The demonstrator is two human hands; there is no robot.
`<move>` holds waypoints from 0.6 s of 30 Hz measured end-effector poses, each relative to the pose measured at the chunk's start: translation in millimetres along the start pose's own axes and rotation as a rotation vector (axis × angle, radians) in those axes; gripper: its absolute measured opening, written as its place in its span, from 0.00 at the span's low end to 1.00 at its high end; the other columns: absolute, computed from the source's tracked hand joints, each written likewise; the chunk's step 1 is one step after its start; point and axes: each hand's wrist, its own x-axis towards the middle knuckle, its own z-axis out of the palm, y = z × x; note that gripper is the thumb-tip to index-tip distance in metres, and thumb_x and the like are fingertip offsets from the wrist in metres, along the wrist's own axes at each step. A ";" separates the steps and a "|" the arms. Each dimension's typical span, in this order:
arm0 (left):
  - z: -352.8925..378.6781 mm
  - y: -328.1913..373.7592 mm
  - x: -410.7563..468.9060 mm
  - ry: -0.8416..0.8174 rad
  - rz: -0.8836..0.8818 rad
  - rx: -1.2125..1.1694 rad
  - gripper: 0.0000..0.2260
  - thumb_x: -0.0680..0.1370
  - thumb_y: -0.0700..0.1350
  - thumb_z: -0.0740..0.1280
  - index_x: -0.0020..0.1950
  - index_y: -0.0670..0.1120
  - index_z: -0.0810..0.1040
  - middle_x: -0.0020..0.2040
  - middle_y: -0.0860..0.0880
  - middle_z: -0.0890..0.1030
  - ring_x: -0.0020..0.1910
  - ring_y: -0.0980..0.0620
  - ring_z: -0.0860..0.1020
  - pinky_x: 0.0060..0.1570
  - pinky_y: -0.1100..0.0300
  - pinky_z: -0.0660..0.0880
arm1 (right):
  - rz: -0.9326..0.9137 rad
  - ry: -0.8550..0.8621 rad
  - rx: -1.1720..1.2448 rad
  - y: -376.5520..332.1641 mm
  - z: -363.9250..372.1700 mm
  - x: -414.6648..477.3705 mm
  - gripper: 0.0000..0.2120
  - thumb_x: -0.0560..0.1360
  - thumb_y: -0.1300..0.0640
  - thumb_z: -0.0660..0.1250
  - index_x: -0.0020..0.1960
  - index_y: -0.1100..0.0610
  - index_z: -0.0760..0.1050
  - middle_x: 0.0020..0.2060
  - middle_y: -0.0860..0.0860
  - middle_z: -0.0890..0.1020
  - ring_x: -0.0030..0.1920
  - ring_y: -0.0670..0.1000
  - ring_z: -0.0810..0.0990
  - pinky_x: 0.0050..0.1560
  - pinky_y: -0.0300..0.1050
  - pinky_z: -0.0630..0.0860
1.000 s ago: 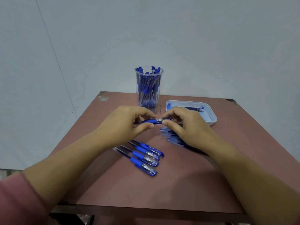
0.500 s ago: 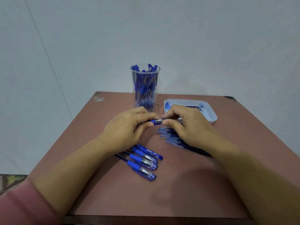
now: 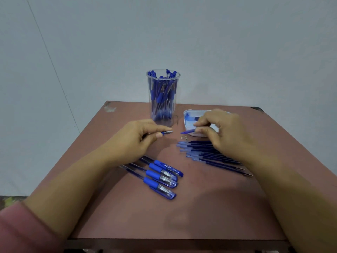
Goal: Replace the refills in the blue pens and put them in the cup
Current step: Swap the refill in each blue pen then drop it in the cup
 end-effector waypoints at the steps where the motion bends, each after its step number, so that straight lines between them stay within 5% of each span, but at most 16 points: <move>1: -2.7 -3.9 -0.7 0.028 -0.016 -0.010 0.14 0.79 0.42 0.66 0.61 0.59 0.79 0.41 0.62 0.76 0.38 0.60 0.74 0.40 0.73 0.66 | 0.051 -0.024 0.004 4.7 -3.7 -1.1 0.03 0.74 0.59 0.72 0.44 0.52 0.81 0.36 0.34 0.78 0.43 0.42 0.78 0.45 0.29 0.70; 5: -3.4 -2.6 -1.4 0.075 -0.022 -0.002 0.12 0.74 0.50 0.70 0.58 0.58 0.82 0.40 0.63 0.78 0.37 0.58 0.75 0.40 0.73 0.67 | 0.173 -0.249 0.089 1.8 -6.2 -3.5 0.06 0.73 0.51 0.72 0.41 0.41 0.77 0.39 0.37 0.81 0.45 0.38 0.79 0.46 0.29 0.71; 10: -5.1 0.2 -2.6 0.149 0.000 0.090 0.11 0.72 0.56 0.73 0.53 0.57 0.84 0.40 0.62 0.81 0.38 0.58 0.78 0.40 0.64 0.74 | 0.100 -0.458 0.014 -13.6 -3.9 -6.4 0.03 0.73 0.49 0.71 0.45 0.47 0.81 0.40 0.43 0.81 0.49 0.41 0.73 0.48 0.30 0.68; 18: -6.3 6.2 -4.6 0.128 0.108 0.177 0.10 0.75 0.49 0.69 0.56 0.54 0.83 0.43 0.61 0.81 0.42 0.60 0.79 0.42 0.60 0.77 | 0.025 -0.540 -0.143 -16.2 2.1 -7.9 0.07 0.71 0.41 0.70 0.42 0.44 0.80 0.39 0.41 0.74 0.48 0.43 0.67 0.46 0.36 0.61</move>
